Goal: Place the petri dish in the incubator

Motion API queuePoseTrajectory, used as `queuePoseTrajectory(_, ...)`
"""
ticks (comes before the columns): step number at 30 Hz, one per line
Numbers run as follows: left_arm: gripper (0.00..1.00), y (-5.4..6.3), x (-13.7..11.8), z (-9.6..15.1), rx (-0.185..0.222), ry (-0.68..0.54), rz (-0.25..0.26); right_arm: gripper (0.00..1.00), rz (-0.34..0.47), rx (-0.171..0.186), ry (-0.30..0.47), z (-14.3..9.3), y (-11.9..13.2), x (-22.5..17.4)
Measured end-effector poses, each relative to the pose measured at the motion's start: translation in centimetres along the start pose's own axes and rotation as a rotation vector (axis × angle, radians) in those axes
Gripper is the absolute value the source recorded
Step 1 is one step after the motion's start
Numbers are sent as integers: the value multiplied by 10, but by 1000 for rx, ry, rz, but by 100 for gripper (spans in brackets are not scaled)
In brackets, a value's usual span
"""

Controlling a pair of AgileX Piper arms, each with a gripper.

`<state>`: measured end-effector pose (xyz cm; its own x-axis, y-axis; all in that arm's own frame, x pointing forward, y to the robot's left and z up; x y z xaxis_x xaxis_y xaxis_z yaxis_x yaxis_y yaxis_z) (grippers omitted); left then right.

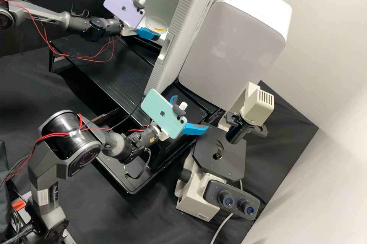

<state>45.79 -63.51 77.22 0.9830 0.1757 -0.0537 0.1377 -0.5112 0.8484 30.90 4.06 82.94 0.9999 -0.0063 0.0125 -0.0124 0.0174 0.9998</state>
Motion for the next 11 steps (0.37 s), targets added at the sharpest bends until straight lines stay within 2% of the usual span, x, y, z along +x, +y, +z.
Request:
queuePoseTrajectory(6,100,-9,-22,-3,-45,-36,7,100,0,0,0,0,0,0)
queuePoseTrajectory(11,100,-14,-43,-2,-63,-92,17,100,0,0,0,0,0,0)
